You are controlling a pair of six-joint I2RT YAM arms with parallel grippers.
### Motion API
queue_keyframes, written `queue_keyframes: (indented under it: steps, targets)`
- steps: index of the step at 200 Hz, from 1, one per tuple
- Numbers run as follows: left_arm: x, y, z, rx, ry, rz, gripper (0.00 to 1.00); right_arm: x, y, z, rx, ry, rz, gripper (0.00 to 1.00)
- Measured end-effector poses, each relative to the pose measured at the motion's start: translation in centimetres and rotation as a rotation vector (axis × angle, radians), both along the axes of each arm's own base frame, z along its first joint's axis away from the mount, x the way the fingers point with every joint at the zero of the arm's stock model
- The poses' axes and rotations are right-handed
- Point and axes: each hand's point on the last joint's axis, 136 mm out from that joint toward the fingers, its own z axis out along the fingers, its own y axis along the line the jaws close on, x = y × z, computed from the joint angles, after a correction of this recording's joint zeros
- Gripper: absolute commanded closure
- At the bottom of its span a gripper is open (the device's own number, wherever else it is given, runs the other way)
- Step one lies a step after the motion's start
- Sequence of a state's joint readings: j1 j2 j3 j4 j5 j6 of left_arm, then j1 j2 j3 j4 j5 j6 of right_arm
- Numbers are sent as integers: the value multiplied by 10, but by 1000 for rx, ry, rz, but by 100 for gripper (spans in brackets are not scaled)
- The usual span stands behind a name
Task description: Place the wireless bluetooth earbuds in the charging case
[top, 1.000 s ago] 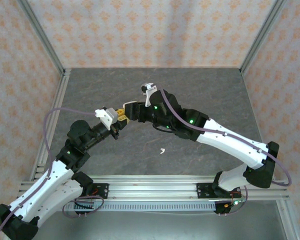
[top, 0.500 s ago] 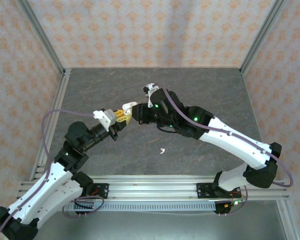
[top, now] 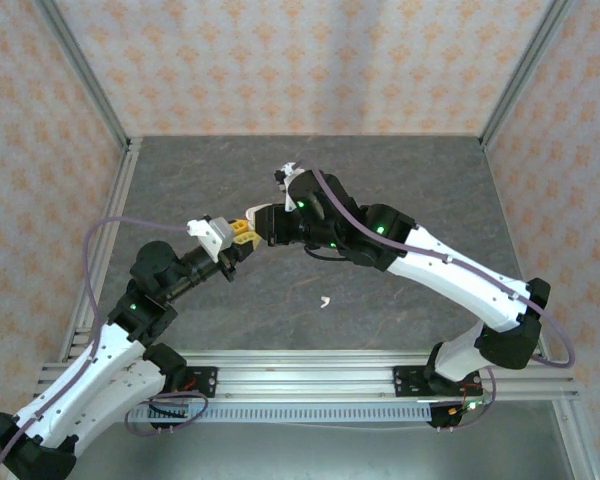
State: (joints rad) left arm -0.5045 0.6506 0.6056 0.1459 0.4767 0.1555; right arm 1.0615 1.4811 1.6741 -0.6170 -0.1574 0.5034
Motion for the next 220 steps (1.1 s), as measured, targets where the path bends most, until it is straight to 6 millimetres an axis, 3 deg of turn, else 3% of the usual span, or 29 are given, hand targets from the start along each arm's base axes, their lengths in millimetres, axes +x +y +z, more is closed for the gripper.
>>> queue_keyframes:
  steps: [74,109,133,149,173,204,220]
  targets:
    - [-2,-2,-3,6,10,-16,100,6,-13,-2,-25,-4,-47,75]
    - [-4,-3,-8,19,31,-26,100,15,-41,4,-20,1,-113,70]
    - [-9,-2,-14,33,54,-35,100,26,-75,-3,-39,20,-195,69]
    - [-13,0,-19,44,75,-40,100,37,-107,-28,-85,72,-280,69]
    - [-18,3,-28,63,111,-40,100,45,-145,-98,-199,212,-396,70]
    - [-28,8,-37,69,129,-39,100,13,-154,-210,-333,471,-395,70]
    - [-32,11,-45,74,140,-35,100,-7,-156,-256,-381,580,-398,68]
